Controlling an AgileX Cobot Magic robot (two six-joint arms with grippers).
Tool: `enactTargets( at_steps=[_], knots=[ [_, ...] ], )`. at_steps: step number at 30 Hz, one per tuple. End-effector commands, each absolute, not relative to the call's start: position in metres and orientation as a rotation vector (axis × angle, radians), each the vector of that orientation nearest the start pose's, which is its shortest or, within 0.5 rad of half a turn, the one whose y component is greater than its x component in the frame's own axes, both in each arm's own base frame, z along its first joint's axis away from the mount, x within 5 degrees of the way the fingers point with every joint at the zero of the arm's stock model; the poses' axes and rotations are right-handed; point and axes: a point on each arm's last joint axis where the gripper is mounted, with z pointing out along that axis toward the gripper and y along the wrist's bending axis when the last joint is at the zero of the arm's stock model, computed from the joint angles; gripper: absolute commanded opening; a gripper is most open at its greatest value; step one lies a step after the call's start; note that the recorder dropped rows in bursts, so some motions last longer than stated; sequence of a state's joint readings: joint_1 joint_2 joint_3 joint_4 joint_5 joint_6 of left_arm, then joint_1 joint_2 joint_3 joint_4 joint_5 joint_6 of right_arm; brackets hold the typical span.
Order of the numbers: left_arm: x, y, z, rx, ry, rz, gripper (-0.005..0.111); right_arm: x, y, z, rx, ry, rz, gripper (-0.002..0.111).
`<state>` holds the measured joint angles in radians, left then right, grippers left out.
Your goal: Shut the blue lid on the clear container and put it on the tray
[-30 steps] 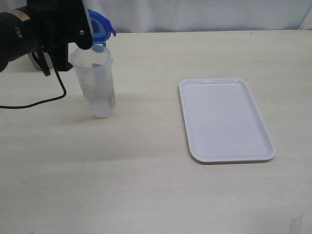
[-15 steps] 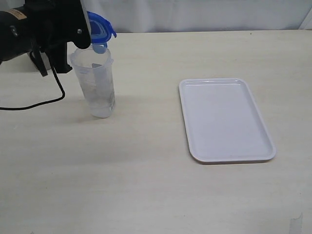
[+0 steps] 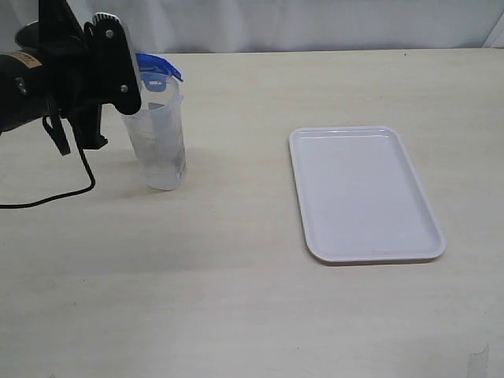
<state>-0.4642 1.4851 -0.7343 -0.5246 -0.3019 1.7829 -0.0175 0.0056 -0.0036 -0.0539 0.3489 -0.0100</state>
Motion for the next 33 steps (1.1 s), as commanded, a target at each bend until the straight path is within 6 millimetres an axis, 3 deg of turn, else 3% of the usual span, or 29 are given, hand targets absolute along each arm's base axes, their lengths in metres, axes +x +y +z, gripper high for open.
enactTargets(
  at_steps=[1, 13, 24, 33],
  knots=[
    [0.279, -0.126, 0.234, 1.498, 1.395, 0.651, 0.000, 0.053, -0.003, 0.182, -0.028, 1.829, -0.079, 0.004],
    [0.270, -0.126, 0.238, 1.536, 1.407, 0.587, 0.000, 0.053, -0.003, 0.182, -0.028, 1.829, -0.079, 0.004],
    [0.263, -0.129, 0.229, 1.633, 1.452, 0.480, 0.000, 0.053, -0.003, 0.182, -0.028, 1.829, -0.079, 0.004],
    [0.264, -0.129, 0.230, 1.617, 1.444, 0.498, 0.000, 0.053, -0.003, 0.182, -0.028, 1.829, -0.079, 0.004]
  ],
)
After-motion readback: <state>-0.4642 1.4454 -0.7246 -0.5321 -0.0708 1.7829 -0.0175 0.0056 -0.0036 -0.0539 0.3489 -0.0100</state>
